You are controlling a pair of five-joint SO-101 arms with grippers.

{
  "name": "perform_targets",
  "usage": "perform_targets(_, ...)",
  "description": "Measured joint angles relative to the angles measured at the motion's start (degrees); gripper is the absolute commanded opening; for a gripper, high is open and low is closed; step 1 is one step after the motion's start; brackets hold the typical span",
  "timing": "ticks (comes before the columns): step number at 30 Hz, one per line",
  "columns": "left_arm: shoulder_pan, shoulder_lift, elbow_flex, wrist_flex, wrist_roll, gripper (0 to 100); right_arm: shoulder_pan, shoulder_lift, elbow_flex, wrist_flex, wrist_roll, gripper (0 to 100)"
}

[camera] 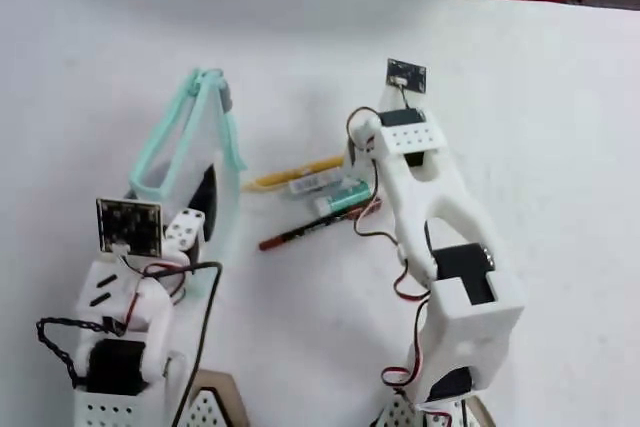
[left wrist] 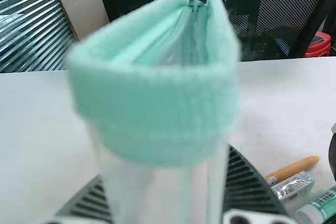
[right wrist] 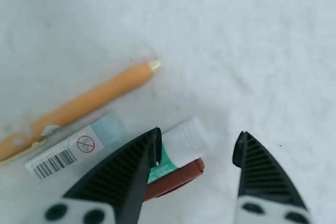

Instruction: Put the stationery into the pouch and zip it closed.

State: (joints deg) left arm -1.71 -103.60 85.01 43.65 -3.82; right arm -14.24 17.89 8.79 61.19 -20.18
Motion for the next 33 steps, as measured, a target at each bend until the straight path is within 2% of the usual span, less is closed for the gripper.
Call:
perform_targets(6,0.0,0.0,0.0,0.0,0.0,20,-2.5,0.0,0.0,2.5,-0.3,20.1)
perform_targets(9,0.0,0.0,0.0,0.0,0.0,20,-4.2,0.1,0.0,3.2,-3.6,20.5)
perform_targets(13,0.0,0.0,0.0,0.0,0.0,20,-4.1,0.1,0.0,3.3,-7.5,20.4)
perform_targets(20,0.0,0.0,0.0,0.0,0.0,20,-4.0,4.7,-2.4,3.3,-8.4,19.5)
perform_targets(27,0.0,0.0,0.0,0.0,0.0,20,-2.8,9.2,-7.1,5.7,-8.4,4.6)
perform_targets(33,0.0,0.0,0.0,0.0,0.0,20,-0.9,9.4,-7.7,6.5,-8.4,2.9)
